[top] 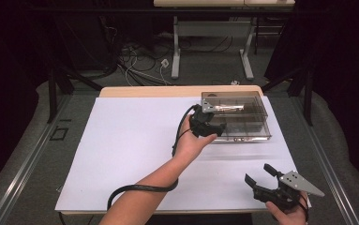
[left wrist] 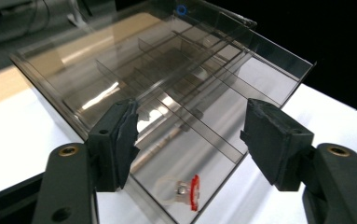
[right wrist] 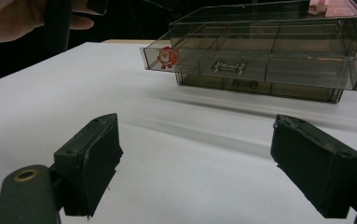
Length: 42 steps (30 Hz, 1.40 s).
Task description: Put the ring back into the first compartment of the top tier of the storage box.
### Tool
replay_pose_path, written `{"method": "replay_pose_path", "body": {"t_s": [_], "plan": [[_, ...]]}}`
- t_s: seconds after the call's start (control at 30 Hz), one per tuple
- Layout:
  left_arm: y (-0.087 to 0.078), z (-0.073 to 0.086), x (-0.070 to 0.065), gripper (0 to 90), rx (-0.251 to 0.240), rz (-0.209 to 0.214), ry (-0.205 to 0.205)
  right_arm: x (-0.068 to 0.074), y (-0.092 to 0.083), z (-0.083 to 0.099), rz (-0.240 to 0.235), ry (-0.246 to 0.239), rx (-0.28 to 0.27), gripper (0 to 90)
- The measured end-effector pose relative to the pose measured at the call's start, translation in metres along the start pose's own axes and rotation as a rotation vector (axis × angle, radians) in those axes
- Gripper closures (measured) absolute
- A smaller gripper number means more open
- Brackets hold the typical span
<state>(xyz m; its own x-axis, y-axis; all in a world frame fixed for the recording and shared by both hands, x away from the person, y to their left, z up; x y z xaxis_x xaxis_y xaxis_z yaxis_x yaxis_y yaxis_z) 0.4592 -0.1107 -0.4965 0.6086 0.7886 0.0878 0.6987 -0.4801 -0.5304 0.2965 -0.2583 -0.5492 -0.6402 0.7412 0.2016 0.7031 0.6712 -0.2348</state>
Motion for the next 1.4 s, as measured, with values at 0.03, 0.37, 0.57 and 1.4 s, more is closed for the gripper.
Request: {"method": "replay_pose_path", "body": {"t_s": [0.03, 0.37, 0.57, 1.4], "plan": [[-0.002, 0.0, 0.001, 34.9, 0.001, -0.003, 0.012, 0.0, 0.0, 0.0, 0.0, 0.001, 0.0, 15.2], [-0.02, 0.001, 0.008, 25.4, 0.047, 0.048, -0.022, 0.0, 0.002, 0.0, -0.001, 0.0, -0.004, 15.2], [-0.032, 0.001, 0.012, 15.5, 0.037, 0.07, -0.034, 0.001, 0.002, 0.0, 0.004, 0.0, 0.004, 15.2], [-0.104, 0.028, 0.044, 0.3, -0.051, 0.074, -0.04, 0.002, 0.005, 0.0, -0.006, -0.008, 0.014, 15.1]]}}
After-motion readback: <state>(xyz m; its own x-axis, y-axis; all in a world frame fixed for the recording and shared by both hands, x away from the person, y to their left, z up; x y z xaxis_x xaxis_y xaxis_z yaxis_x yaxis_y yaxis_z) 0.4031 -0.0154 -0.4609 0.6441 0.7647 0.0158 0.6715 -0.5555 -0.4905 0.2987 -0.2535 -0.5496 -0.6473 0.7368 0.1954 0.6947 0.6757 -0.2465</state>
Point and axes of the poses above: each handheld gripper's, and its own axes: y roughly forward along the jaws, z roughly out of its underside, x roughly to its left, the point moved 9 cm from there along y, roughly forward along the jaws, and after that the axes turned 15 degrees about -z, right-handed, at the moved point
